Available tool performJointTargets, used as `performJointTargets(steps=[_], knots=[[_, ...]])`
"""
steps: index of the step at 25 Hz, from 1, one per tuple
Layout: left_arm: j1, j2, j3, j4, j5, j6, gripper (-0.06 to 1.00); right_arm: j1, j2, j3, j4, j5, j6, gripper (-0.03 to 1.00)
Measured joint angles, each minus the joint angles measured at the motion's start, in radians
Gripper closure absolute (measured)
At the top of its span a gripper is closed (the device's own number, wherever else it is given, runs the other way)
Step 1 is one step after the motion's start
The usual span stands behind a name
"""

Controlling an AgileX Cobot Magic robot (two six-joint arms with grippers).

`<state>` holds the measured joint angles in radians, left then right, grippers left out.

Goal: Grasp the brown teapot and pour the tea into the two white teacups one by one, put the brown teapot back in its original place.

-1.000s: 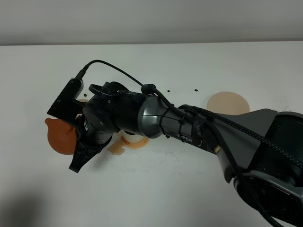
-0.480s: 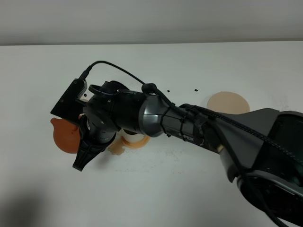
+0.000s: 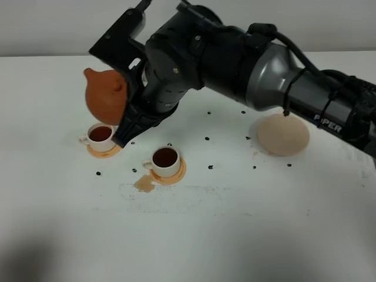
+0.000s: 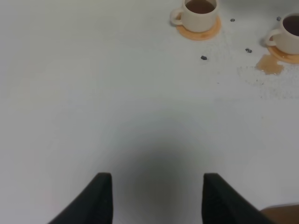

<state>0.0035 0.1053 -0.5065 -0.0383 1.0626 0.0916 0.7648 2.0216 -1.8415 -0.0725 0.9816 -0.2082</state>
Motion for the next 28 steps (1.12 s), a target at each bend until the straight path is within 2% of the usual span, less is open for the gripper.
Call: performJointTargets(steps=[3, 6, 13, 21, 28], knots=[[0.0, 0.0, 0.0, 0.0, 0.0, 0.0, 0.49, -0.076, -0.007, 0.019, 0.024, 0.051, 0.017, 0.85], [0.0, 0.0, 0.0, 0.0, 0.0, 0.0, 0.49, -0.145, -0.046, 0.096, 0.025, 0.03, 0.022, 0.85], [0.0, 0.0, 0.0, 0.0, 0.0, 0.0, 0.49, -0.269, -0.206, 0.37, 0.073, -0.181, 0.069, 0.85], [0.0, 0.0, 0.0, 0.0, 0.0, 0.0, 0.49, -0.402, -0.265, 0.569, 0.102, -0.291, 0.104, 0.85], [0.0, 0.0, 0.0, 0.0, 0.0, 0.0, 0.49, -0.453, -0.292, 0.726, 0.103, -0.435, 0.152, 0.85]])
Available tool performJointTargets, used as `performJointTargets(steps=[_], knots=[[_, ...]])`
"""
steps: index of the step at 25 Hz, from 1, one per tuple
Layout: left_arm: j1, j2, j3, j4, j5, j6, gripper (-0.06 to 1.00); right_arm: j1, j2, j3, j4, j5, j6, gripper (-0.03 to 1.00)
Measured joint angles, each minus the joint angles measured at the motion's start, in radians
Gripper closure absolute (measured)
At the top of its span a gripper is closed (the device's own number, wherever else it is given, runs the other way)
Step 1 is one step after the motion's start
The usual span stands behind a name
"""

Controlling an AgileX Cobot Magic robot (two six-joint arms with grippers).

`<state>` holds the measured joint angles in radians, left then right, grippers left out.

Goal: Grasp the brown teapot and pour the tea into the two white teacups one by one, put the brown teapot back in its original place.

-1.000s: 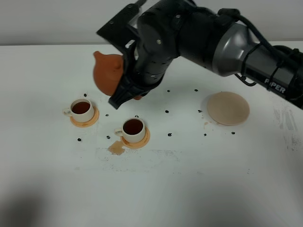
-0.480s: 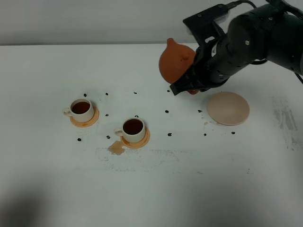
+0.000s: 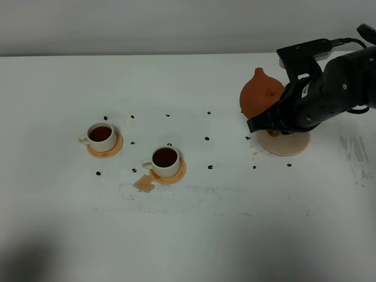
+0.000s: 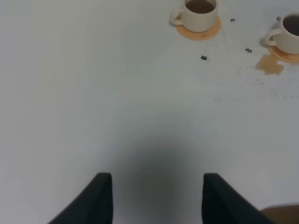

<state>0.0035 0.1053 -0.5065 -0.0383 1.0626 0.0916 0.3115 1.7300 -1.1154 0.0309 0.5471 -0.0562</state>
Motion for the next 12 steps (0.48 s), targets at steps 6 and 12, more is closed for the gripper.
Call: performJointTargets(steps=[6, 12], knots=[[0.0, 0.0, 0.0, 0.0, 0.0, -0.001, 0.49, -0.041, 0.003, 0.064, 0.001, -0.052, 0.03, 0.85], [0.0, 0.0, 0.0, 0.0, 0.0, -0.001, 0.49, -0.069, 0.005, 0.073, 0.0, -0.035, 0.044, 0.85]])
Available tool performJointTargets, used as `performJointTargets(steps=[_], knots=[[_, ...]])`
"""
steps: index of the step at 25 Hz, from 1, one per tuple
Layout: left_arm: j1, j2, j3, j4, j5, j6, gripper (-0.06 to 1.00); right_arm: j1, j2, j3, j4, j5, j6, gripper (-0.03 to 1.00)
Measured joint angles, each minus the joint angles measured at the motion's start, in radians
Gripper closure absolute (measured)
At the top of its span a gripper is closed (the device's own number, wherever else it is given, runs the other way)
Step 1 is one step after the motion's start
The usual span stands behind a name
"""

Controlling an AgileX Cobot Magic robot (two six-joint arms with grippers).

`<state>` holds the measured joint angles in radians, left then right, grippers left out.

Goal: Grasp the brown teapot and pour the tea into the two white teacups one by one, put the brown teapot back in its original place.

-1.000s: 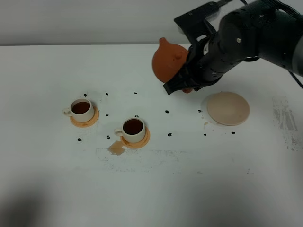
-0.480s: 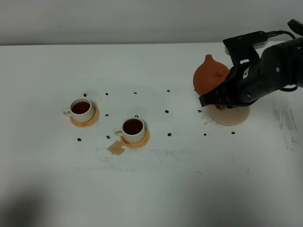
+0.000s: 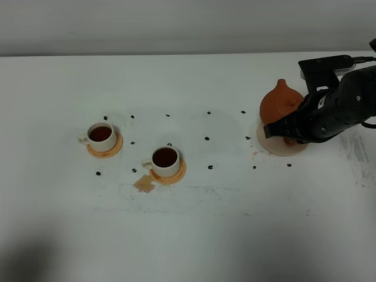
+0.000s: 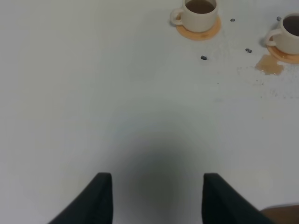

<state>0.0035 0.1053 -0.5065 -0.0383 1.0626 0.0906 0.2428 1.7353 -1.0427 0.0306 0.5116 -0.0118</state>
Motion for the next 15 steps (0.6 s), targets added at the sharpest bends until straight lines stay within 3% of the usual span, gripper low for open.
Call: performJointTargets(steps=[15], knots=[[0.0, 0.0, 0.0, 0.0, 0.0, 0.0, 0.49, -0.005, 0.118, 0.001, 0.001, -0.029, 0.003, 0.85]])
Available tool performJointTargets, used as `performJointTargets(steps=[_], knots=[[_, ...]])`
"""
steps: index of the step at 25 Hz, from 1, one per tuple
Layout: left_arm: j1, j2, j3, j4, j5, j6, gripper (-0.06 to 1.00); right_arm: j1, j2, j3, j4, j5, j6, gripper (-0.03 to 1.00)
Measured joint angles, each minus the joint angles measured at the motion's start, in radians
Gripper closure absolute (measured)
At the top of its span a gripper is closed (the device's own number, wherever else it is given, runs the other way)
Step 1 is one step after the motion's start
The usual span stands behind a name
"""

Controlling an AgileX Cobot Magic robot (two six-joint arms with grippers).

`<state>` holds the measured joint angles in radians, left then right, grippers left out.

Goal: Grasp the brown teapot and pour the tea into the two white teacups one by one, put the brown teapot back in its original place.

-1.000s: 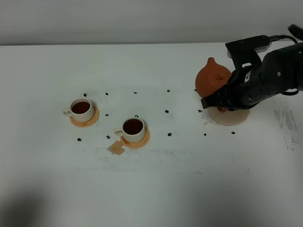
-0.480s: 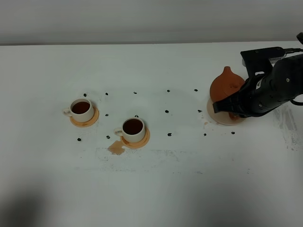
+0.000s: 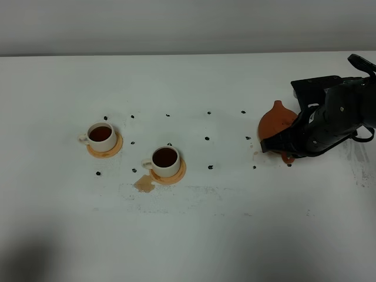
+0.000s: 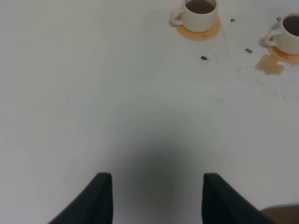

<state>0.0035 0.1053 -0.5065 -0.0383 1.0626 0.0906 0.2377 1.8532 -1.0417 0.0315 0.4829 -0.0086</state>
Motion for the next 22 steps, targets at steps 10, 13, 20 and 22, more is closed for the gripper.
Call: performJointTargets(steps=[10, 13, 20, 22], knots=[[0.0, 0.0, 0.0, 0.0, 0.0, 0.001, 0.49, -0.029, 0.008, 0.0, -0.002, -0.012, 0.0, 0.85], [0.0, 0.0, 0.0, 0.0, 0.0, 0.001, 0.49, -0.029, 0.014, 0.0, -0.002, -0.012, 0.001, 0.85], [0.0, 0.0, 0.0, 0.0, 0.0, 0.001, 0.49, -0.029, 0.014, 0.0, -0.005, -0.012, 0.001, 0.85], [0.0, 0.0, 0.0, 0.0, 0.0, 0.001, 0.49, -0.029, 0.013, -0.001, -0.007, -0.012, 0.001, 0.83]])
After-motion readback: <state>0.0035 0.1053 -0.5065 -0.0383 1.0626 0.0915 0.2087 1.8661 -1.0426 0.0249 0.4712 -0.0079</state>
